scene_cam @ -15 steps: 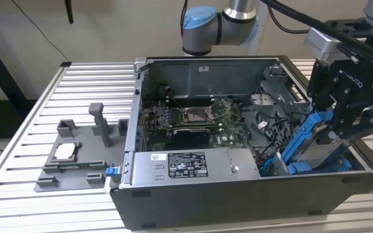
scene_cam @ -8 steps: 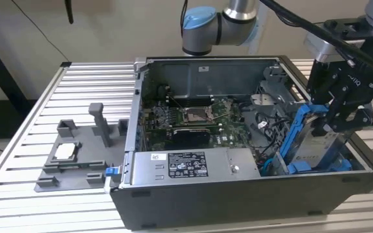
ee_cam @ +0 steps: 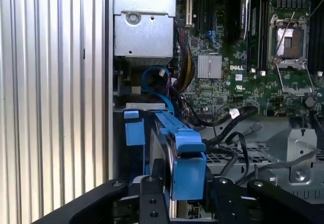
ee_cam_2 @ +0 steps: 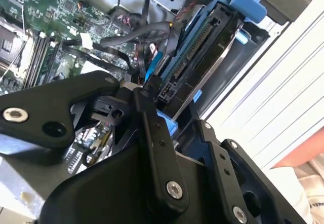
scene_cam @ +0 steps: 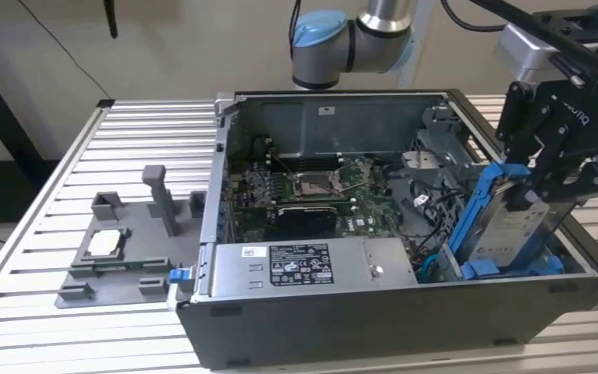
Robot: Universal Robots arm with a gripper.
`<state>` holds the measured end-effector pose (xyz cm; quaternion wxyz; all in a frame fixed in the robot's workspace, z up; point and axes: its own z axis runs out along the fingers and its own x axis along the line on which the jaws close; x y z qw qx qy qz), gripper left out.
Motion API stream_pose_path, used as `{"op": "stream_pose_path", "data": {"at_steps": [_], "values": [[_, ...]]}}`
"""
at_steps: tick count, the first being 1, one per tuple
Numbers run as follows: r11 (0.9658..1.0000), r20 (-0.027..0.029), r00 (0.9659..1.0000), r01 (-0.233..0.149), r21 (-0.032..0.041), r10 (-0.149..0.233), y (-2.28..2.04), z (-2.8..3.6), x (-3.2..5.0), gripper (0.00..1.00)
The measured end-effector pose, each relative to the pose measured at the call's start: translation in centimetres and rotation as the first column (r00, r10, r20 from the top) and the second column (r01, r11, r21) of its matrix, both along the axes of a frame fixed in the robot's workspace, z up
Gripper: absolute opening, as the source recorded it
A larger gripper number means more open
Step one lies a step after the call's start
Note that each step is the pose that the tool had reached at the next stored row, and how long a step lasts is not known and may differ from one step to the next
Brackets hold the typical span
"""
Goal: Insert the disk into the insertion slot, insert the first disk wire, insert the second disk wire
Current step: 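Insert the disk into the insertion slot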
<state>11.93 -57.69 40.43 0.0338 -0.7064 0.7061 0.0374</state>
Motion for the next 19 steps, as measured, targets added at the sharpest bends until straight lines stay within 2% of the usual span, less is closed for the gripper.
{"op": "stream_pose_path", "data": {"at_steps": [3,5,8,17,18,19], "values": [[1.0000,0.0002,1.0000,0.000,-0.0021,0.000,0.00,0.08,-0.01,0.35],[0.9999,0.0005,1.0000,0.000,-0.0132,0.000,0.00,0.00,-0.06,0.35],[0.9998,0.0008,1.0000,0.000,-0.0176,0.000,0.00,-0.09,-0.12,0.35],[0.9998,0.0008,1.0000,0.000,-0.0193,0.000,0.00,-0.09,-0.25,0.36],[0.9998,0.0009,1.0000,0.000,-0.0195,0.000,0.00,-0.09,-0.25,0.43],[0.9998,0.0029,1.0000,0.000,-0.0193,0.000,0.01,-0.07,-0.25,0.43]]}}
